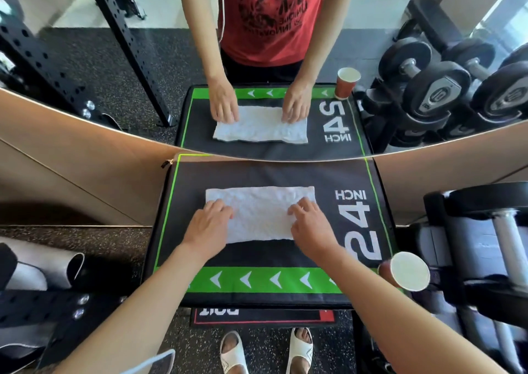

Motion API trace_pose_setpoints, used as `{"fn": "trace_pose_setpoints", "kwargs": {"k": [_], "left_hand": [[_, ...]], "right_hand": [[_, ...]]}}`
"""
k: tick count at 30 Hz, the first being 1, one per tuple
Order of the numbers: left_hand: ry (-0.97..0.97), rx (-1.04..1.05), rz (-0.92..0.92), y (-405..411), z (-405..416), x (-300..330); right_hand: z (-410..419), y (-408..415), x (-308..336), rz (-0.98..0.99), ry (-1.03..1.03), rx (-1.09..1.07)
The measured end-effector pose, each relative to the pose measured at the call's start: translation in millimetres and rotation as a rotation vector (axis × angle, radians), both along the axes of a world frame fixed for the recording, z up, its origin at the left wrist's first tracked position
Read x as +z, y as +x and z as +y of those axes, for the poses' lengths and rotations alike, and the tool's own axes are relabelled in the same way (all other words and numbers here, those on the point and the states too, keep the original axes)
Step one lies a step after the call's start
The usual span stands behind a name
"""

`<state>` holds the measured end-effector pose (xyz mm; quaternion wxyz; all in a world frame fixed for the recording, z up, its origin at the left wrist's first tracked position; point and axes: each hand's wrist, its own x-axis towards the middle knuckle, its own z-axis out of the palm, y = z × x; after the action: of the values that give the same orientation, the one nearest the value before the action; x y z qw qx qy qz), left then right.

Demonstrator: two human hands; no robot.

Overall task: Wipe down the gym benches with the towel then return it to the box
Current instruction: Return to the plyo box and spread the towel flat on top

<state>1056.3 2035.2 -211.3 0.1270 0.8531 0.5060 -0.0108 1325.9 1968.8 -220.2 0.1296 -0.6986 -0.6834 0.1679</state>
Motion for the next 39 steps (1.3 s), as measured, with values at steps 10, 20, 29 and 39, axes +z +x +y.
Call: {"fn": "trace_pose_setpoints", "kwargs": {"k": [10,20,29,39], "left_hand": [[-0.170,0.044,-0.072,-11,-80,-2],[-0.051,0.000,-0.074,-26,-61,5],[-0.128,-0.105,-0.117,-1,-107,-2],[-0.123,-0.227,-0.098,23,-142,-5]], "right_hand": [[13,10,-9,-0.169,0.009,0.109],[-11,-60,4,-0.033,-0.061,0.037],[-30,-26,-11,-0.199,-0.076,0.040],[-121,-29,18,-0.023,-0.172,0.369]]}}
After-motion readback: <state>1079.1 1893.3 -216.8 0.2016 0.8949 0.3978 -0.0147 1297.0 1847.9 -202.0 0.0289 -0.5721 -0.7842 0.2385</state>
